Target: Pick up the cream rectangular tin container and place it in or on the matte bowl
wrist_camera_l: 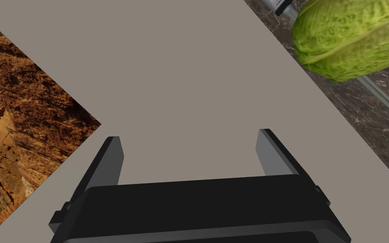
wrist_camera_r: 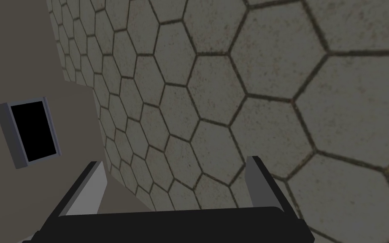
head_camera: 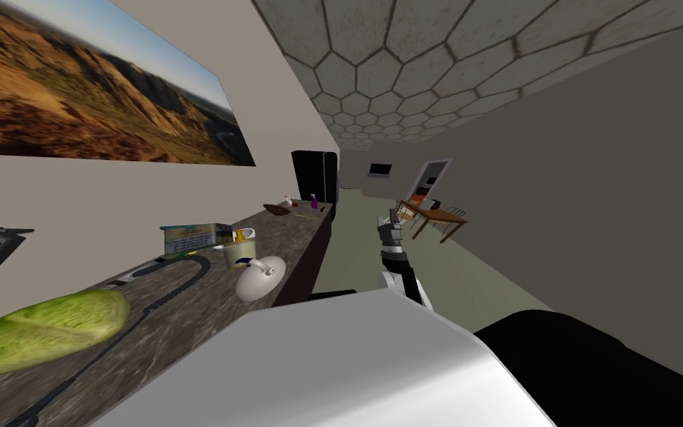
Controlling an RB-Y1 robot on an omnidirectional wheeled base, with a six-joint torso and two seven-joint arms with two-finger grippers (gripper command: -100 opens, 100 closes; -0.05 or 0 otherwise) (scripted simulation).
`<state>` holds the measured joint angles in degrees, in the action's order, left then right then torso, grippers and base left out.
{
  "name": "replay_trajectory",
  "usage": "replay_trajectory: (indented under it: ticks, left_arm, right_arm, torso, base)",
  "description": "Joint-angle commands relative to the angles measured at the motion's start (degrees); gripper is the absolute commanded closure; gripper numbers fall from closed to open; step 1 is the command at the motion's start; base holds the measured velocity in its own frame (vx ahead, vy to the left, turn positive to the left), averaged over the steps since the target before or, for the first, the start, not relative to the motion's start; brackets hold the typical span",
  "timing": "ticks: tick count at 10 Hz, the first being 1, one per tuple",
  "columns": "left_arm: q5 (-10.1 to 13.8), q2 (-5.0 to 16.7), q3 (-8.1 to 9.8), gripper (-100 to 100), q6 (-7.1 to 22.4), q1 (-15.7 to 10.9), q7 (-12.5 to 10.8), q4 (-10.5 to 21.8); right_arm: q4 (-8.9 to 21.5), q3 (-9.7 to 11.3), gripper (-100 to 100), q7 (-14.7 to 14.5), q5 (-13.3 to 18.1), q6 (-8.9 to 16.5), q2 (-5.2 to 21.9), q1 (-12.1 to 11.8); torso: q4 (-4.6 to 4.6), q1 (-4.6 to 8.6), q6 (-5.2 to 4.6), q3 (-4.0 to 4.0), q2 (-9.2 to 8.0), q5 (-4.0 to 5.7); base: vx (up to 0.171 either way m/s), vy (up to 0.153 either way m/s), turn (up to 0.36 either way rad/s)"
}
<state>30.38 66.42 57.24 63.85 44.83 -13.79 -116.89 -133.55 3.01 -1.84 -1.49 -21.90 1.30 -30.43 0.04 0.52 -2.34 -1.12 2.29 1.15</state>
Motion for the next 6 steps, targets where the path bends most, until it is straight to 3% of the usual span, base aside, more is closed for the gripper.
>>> replay_trajectory:
  ticks: [1, 6]
  left_arm:
    - [0.0, 0.0, 0.0, 0, 0.0, 0.0, 0.0, 0.0]
    - [-0.01, -0.01, -0.01, 0, -0.02, 0.0, 0.01, 0.02]
  right_arm:
    - [0.0, 0.0, 0, 0.0, 0.0, 0.0, 0.0, 0.0]
    - [0.0, 0.0, 0, 0.0, 0.0, 0.0, 0.0, -0.01]
  torso:
    - [0.0, 0.0, 0.0, 0.0, 0.0, 0.0]
    - [-0.08, 0.15, -0.01, -0.19, 0.3, 0.05]
  base:
    - [-0.01, 0.005, -0.003]
    - [-0.001, 0.001, 0.0]
